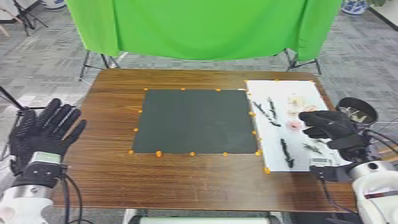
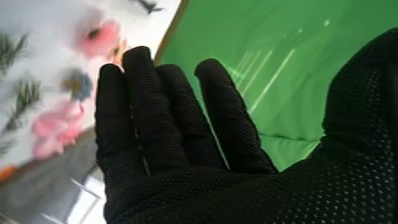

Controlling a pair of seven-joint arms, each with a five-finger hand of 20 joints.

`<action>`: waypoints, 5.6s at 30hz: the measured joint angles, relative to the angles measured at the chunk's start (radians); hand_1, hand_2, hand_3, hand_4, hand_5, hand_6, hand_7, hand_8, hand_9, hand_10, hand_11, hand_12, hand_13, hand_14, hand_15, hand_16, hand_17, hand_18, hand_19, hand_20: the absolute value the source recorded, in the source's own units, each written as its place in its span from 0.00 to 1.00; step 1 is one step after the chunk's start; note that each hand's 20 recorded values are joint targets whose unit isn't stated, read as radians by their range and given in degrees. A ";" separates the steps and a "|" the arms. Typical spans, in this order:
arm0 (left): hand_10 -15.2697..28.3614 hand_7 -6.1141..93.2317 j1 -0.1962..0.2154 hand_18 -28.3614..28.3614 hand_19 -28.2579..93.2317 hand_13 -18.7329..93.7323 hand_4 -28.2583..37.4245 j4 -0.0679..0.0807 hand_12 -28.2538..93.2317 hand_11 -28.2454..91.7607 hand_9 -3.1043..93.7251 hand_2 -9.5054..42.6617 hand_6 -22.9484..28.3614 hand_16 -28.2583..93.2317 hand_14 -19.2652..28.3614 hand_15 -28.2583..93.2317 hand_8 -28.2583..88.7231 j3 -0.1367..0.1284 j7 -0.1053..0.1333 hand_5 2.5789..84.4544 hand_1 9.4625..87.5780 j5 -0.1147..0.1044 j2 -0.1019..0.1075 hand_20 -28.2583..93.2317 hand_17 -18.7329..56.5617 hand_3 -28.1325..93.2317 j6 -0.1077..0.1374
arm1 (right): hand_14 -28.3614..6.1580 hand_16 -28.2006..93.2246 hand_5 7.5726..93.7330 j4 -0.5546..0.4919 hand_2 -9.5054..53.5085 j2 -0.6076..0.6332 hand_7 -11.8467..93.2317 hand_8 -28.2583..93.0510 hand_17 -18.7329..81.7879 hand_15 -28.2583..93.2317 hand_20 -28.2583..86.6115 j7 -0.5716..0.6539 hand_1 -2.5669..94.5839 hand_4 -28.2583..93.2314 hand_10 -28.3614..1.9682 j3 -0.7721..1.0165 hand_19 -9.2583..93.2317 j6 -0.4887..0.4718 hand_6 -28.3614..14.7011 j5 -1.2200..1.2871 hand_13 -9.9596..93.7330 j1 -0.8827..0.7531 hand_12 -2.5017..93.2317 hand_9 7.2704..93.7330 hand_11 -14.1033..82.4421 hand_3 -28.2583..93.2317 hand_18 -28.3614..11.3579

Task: Arrange flowers

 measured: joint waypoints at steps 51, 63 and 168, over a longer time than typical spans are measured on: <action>0.72 0.23 0.043 0.77 0.57 0.42 0.00 -0.026 0.34 0.43 0.43 0.50 0.63 0.18 0.73 0.56 0.16 -0.016 -0.074 0.48 0.24 0.078 -0.020 0.32 0.14 0.82 0.095 | 0.43 0.49 0.70 0.048 0.00 0.126 0.46 0.35 0.50 0.72 0.55 0.594 0.48 0.00 0.40 -0.466 0.86 -0.592 0.59 -0.642 0.71 0.342 0.34 0.73 0.50 0.82 0.09; 0.72 0.23 0.043 0.77 0.57 0.42 0.00 -0.026 0.34 0.43 0.43 0.50 0.63 0.18 0.73 0.56 0.16 -0.007 -0.081 0.48 0.24 0.068 -0.023 0.32 0.14 0.82 0.097 | 0.76 0.65 0.71 0.073 0.00 0.091 0.63 0.37 0.64 0.45 0.52 0.591 0.63 0.03 0.69 -0.546 0.89 -0.449 0.67 -0.678 0.94 0.344 0.47 0.97 0.23 0.87 0.13; 0.72 0.23 -0.063 0.77 0.57 0.42 0.00 0.084 0.34 0.43 0.43 0.50 0.63 0.18 0.73 0.56 0.16 0.053 0.007 0.48 0.24 0.005 0.075 0.32 0.14 0.82 0.028 | 0.50 0.48 0.65 0.525 0.00 -0.419 0.40 0.16 0.58 0.65 0.46 0.677 0.37 0.07 0.34 -1.253 0.95 -0.045 0.46 -0.402 0.86 1.023 0.26 0.82 0.40 0.88 0.00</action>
